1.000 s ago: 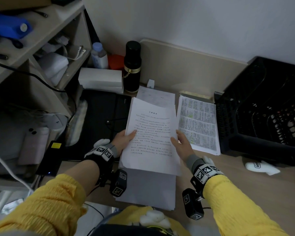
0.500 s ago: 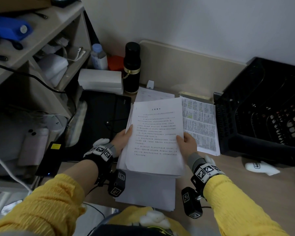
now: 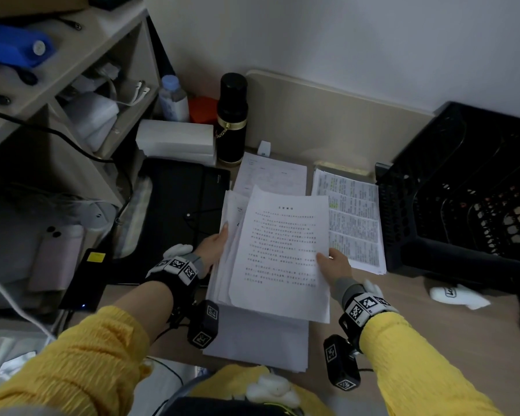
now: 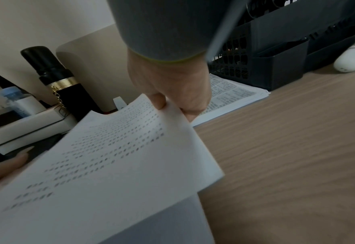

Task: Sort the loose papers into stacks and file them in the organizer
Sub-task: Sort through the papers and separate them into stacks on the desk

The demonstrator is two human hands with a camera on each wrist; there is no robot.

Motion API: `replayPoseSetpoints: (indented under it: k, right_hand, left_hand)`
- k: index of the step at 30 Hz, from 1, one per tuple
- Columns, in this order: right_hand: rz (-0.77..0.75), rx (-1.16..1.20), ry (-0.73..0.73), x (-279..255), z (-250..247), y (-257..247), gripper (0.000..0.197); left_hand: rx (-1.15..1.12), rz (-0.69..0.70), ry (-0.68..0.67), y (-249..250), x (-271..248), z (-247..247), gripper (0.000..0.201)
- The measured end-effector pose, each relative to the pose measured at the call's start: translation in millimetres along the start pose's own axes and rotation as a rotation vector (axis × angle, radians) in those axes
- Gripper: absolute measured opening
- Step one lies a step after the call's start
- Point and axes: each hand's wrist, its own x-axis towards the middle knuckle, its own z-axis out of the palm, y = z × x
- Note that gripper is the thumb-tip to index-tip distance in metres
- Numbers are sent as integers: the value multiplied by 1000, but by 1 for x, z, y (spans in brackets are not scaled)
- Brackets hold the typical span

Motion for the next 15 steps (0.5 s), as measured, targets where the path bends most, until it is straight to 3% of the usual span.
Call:
replayPoseSetpoints:
  k: [4, 8, 11, 15]
  right_hand:
    - [56, -130, 16, 5, 0, 6, 13]
    - [145, -205, -67, 13, -1, 15, 42]
    - [208, -187, -88, 12, 2, 13, 53]
    - [215, -333, -50, 8, 4, 13, 65]
  left_hand:
    - [-38, 25, -16, -1, 2, 0, 60]
    - [-54, 24, -12, -3, 1, 0, 46]
    - [-58, 37, -55, -4, -1, 0, 46]
    - [-4, 71, -62, -2, -2, 2, 49]
